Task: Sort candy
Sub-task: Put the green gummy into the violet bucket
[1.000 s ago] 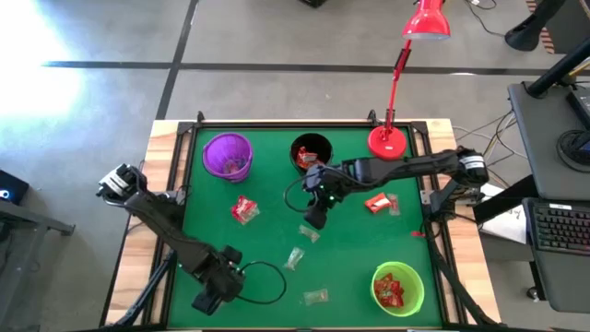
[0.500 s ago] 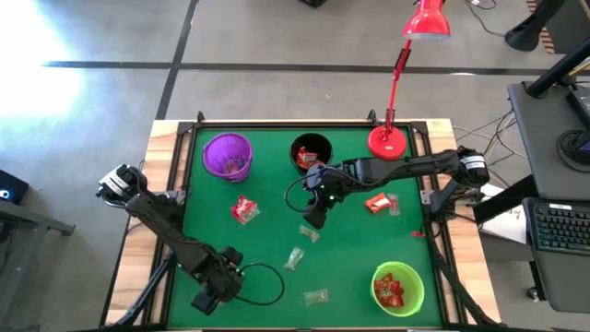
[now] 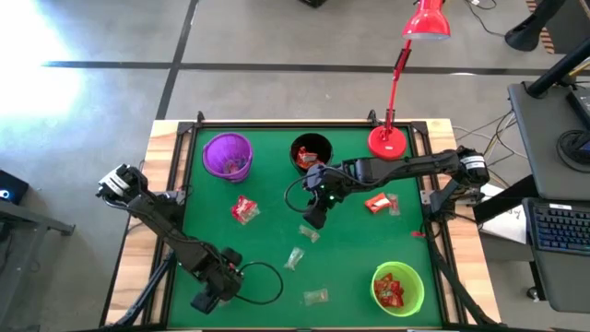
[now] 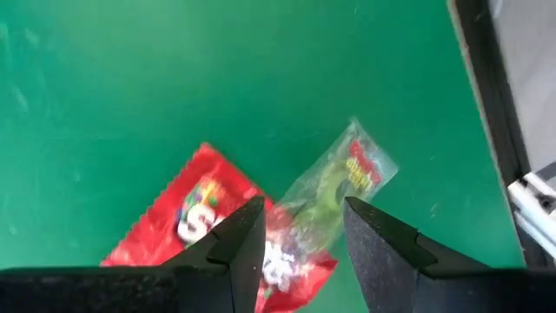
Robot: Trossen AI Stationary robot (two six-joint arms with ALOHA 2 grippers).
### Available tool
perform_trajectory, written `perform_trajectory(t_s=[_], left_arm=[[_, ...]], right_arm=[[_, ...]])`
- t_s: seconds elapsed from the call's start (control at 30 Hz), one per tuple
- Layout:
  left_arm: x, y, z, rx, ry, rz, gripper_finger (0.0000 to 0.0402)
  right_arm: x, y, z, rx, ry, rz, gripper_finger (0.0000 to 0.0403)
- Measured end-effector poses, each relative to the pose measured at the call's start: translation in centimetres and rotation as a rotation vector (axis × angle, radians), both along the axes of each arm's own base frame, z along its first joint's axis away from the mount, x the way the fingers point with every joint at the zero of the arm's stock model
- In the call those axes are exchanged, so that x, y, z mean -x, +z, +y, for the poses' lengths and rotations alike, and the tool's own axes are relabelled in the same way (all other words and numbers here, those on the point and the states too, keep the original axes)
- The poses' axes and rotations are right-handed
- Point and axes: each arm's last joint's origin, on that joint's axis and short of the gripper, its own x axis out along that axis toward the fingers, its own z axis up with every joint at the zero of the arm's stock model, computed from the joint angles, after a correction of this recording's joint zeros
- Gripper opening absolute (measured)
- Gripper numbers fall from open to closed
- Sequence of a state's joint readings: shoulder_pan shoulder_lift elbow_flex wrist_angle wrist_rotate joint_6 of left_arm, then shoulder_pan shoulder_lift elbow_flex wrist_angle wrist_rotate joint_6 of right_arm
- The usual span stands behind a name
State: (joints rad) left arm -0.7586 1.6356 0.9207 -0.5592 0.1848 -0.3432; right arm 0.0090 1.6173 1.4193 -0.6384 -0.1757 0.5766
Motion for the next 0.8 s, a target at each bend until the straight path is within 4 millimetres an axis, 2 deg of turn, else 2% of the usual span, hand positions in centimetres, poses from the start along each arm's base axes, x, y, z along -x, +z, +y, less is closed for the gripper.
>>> perform_trajectory(t_s=[0.17,0.53,0.63,0.8], left_arm=[[0.0,-0.2,0.0,-0.002,-0.018,-0.007,0.0139],[-0.5,-3.1,-0.6,-0.01,-0.013,0.093,0.0111],[-0.4,-3.1,-0.7,0.004,0.006,0.107,0.0086],[-0.6,-2.2,-0.9,0.034,0.024,0.116,0.0015]], right_arm=[[0.0,0.0,0.0,0.0,0.0,0.0,0.0114],[0.0,0.0,0.0,-0.004,0.003,0.0,0.0114],[0.0,0.0,0.0,-0.005,0.004,-0.001,0.0114],[0.0,0.0,0.0,-0.005,0.005,-0.002,0.0114]])
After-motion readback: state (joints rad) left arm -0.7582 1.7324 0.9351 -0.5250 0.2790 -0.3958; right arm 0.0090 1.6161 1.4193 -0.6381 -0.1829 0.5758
